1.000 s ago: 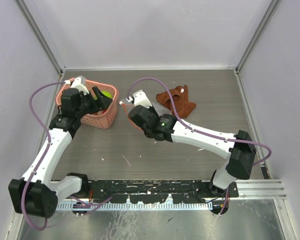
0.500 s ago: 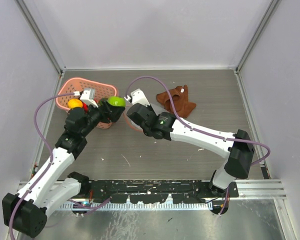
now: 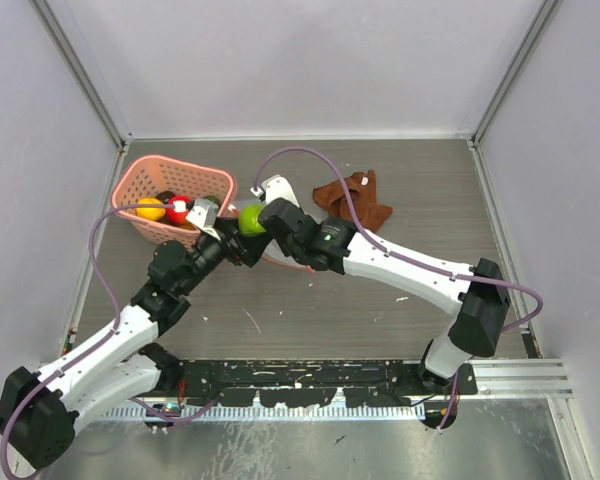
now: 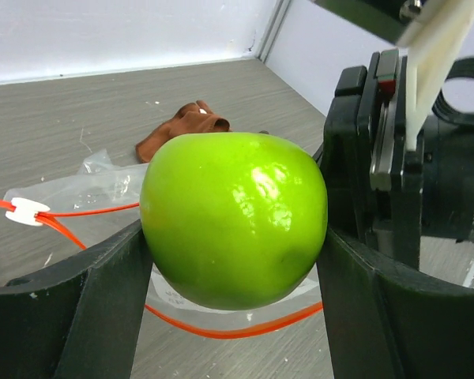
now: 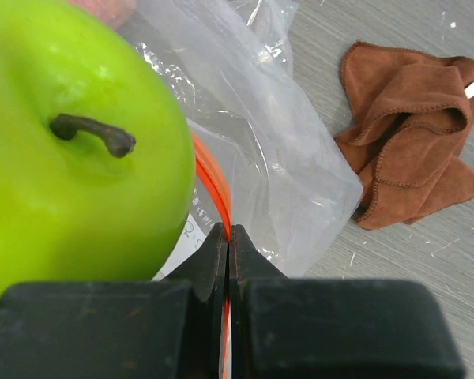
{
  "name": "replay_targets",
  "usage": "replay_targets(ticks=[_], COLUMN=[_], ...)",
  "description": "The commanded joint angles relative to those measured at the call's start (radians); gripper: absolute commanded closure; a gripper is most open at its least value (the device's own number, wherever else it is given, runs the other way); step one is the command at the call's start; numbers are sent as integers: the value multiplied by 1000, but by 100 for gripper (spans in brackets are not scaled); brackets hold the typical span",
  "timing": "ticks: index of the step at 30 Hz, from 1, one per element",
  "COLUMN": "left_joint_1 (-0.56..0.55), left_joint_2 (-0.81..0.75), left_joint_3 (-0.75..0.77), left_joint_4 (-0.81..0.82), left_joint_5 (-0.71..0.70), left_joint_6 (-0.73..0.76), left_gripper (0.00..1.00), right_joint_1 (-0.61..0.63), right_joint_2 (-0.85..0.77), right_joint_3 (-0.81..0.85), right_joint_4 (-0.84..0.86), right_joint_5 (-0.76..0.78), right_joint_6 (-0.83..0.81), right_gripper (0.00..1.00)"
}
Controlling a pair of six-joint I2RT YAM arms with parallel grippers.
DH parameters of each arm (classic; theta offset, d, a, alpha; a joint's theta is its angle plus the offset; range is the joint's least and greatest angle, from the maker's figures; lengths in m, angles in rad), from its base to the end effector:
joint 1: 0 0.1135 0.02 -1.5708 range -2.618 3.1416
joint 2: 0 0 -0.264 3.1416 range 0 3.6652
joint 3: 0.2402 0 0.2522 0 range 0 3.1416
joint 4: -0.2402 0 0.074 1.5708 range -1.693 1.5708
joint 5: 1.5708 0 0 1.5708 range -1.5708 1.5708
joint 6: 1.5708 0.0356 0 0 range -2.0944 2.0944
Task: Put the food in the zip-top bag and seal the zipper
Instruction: Place the fake fruit in the zipper food storage bag.
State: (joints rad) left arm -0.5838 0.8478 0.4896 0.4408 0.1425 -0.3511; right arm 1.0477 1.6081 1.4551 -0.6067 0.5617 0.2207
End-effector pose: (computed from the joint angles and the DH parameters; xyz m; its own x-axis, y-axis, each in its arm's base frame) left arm 0.1680 -0.1170 0.2908 -0.1636 -0.2999 -0.9398 0.6469 0.6866 -0.3317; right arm 0.1946 0.2994 0.3276 -0.4540 -0.4163 -0.7878 -0.4518 0.8696 -0.1992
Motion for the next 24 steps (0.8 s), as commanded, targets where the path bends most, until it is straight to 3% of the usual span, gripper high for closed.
replay_targets(ticks=[1, 15, 24], left_joint_1=[-33, -77, -97], left_joint_2=[4, 54, 97], left_joint_3=[-27, -74, 9], left_joint_4=[179, 177, 58], left_joint_5=[-59, -136, -113], left_joint_6=[77, 133, 153], left_gripper=[67, 60, 36], right_joint_1=[-27, -71, -71], right_joint_2=[-67, -126, -128], right_joint_3=[36, 17, 12], right_joint_4=[33, 73, 73], right_joint_5=[-104, -285, -321], right_joint_6=[29, 52, 52], right_gripper=[100, 100, 100])
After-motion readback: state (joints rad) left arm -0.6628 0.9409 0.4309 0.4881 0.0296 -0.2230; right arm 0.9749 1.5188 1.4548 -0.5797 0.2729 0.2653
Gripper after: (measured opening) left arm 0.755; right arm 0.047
